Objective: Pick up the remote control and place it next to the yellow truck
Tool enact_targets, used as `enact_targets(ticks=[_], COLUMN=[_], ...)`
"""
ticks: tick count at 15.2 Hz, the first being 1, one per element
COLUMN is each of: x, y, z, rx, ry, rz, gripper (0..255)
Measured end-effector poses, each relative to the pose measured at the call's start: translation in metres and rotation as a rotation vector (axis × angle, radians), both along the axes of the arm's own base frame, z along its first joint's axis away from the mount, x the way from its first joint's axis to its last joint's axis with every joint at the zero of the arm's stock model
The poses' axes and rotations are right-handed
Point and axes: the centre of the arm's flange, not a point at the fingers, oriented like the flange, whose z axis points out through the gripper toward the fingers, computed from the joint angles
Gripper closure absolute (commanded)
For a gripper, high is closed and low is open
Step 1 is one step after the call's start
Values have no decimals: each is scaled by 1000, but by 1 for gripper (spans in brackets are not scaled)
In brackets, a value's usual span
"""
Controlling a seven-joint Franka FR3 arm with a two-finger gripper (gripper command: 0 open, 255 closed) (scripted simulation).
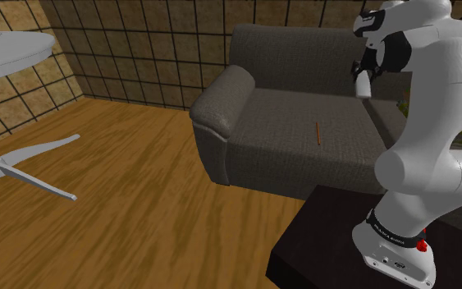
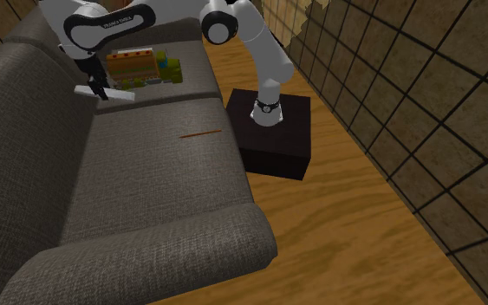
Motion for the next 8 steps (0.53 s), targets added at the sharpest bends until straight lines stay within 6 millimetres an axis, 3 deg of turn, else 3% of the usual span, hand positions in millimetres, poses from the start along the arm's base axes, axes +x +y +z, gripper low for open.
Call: enact_targets(ticks=[8], x=[1], y=[-3], z=[-41], rx=[0], ry=[0], rz=[0], gripper=[255])
